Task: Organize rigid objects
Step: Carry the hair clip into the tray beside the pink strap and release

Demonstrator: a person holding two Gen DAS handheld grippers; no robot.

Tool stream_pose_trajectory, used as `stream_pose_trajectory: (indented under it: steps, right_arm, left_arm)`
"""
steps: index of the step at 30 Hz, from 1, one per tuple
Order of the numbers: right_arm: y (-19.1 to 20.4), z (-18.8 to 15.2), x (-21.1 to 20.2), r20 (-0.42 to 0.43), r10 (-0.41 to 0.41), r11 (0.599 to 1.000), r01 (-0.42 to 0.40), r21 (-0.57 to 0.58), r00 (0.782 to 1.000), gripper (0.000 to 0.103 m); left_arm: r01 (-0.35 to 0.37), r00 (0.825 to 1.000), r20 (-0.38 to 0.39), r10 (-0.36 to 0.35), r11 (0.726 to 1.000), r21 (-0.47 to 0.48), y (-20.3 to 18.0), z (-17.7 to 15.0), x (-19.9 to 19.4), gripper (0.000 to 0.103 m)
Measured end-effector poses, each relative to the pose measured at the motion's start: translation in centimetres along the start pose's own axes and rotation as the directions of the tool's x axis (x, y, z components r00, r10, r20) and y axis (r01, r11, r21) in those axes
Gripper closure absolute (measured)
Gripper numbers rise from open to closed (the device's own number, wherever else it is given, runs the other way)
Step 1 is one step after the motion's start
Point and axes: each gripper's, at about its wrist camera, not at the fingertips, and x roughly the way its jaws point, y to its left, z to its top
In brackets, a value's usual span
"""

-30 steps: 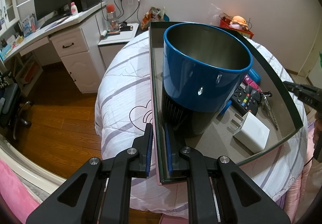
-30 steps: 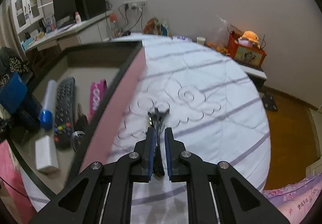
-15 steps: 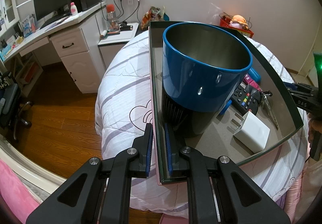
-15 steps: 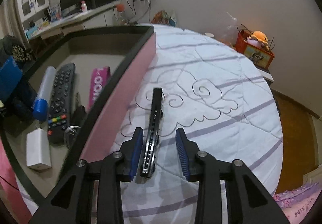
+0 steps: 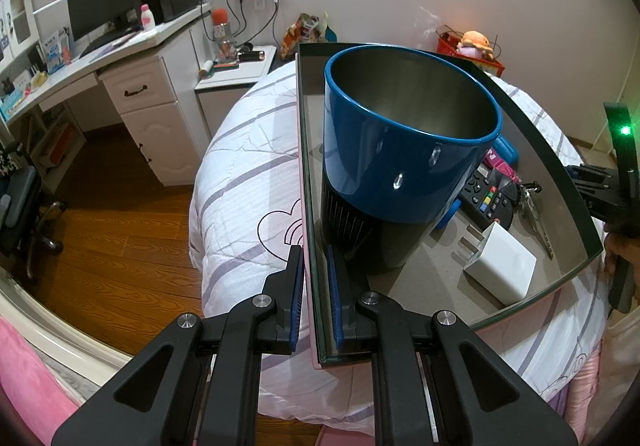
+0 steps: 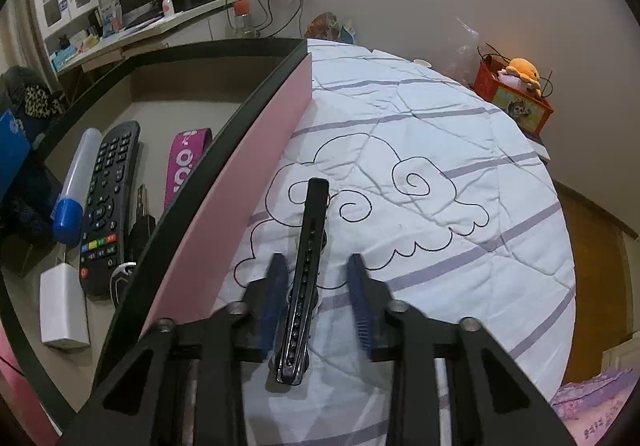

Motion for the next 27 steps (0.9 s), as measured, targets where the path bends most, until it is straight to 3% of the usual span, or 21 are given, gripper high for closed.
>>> stream_pose_trajectory:
  steps: [2, 13, 19, 27]
  right_arm:
    - [0.0, -0.1, -0.2, -0.002, -0.003, 1.0, 0.003, 0.0, 1.0, 0.089]
    - [-0.5, 0.5, -4.2, 0.117, 0.012, 0.998, -0.019, 0.064, 0.993, 0.089]
    - [2.7, 2.1, -7.7, 0.18, 0.051, 0.999, -0.048, -0.018, 0.982, 0.089]
    - [10.1, 3.1, -4.0, 0.03, 0.087, 0.979, -0.08, -0.186, 0.996, 0.089]
  left_arm:
    - [-0.001, 1.0, 0.0, 0.001, 1.0, 0.0, 0.0, 0.0, 0.0, 0.093]
    - [0.0, 1.0, 0.0, 0.0, 1.0, -0.001, 0.0, 0.0, 0.0, 0.093]
    - [0.0, 1.0, 0.0, 0.0, 1.0, -0.001, 0.1, 0.0, 0.1, 0.093]
    - [-0.002, 1.0, 0.0, 0.002, 1.0, 0.003, 0.1, 0.0, 0.1, 0.093]
